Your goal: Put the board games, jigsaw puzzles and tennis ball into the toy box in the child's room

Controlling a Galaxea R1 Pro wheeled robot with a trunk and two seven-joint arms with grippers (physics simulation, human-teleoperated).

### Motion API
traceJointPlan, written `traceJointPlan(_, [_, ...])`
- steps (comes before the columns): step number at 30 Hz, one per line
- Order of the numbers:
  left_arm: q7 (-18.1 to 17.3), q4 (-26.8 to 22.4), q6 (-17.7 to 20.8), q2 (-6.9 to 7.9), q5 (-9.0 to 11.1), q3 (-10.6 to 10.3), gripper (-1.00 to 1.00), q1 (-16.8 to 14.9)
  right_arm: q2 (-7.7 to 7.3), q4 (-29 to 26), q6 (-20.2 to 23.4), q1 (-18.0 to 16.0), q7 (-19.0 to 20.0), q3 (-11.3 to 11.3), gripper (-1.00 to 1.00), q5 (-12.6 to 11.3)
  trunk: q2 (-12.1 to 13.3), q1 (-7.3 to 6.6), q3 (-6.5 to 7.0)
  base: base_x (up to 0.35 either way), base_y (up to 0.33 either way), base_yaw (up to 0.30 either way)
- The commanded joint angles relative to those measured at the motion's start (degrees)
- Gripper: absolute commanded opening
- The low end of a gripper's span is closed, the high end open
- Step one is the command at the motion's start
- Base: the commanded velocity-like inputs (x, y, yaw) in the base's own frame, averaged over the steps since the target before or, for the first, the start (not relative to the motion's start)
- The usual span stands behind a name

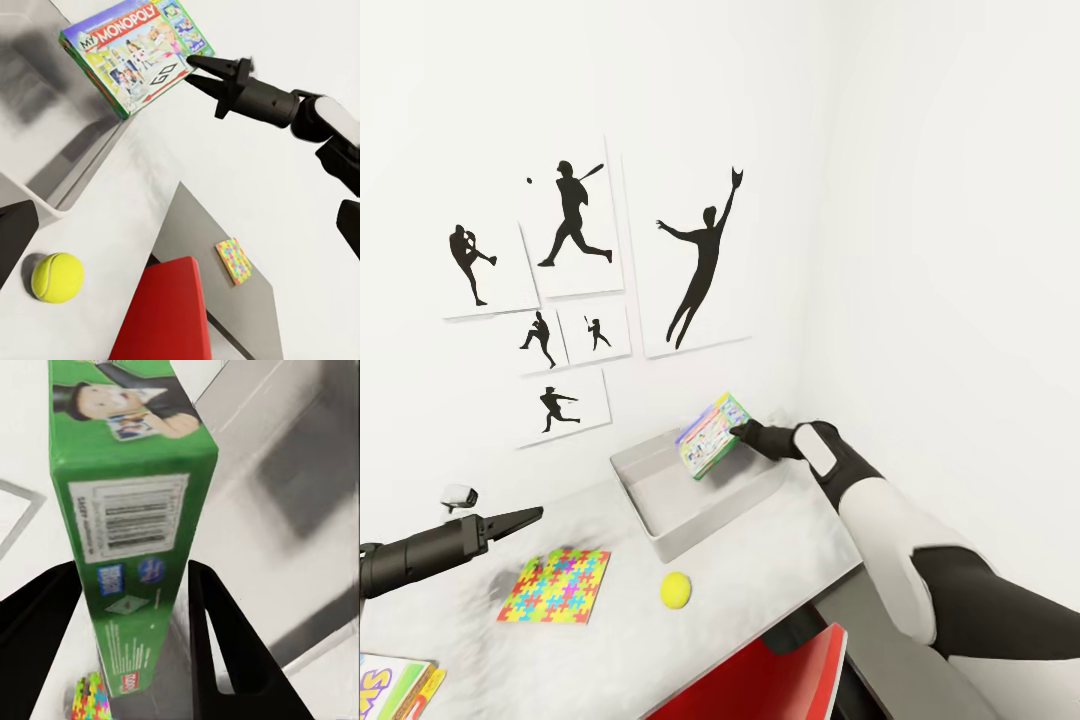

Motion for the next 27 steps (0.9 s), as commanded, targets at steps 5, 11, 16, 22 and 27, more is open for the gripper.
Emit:
traceJointPlan(5, [-0.32,-0.03,0.58,0.04,-0.25,0.05,1.00,-0.05,0.30,2.64,-1.90,-0.07,0.10,1.07,-1.00,-0.17,-0.14,0.04,-0.13,0.000,0.000,0.000])
traceJointPlan(11, [-0.32,-0.03,0.58,0.04,-0.18,0.10,1.00,-0.05,0.50,3.76,-3.52,0.00,0.10,1.58,-1.00,-0.11,-0.14,0.04,-0.13,0.000,0.000,0.000])
traceJointPlan(16, [-0.32,0.00,0.56,0.07,-0.17,0.12,1.00,-0.05,0.53,4.45,-3.94,0.01,0.07,3.05,-1.00,-0.07,-0.14,0.04,-0.13,0.000,0.000,0.000])
traceJointPlan(22, [-0.32,0.02,0.55,0.06,-0.16,0.12,1.00,-0.05,0.98,4.55,-4.09,0.01,0.02,3.64,-1.00,-0.07,-0.14,0.04,-0.13,0.000,0.000,0.000])
traceJointPlan(27, [-0.32,0.02,0.54,0.05,-0.16,0.12,1.00,-0.05,1.34,4.55,-5.30,0.01,0.00,4.89,-1.00,-0.07,-0.14,0.04,-0.13,0.000,0.000,0.000])
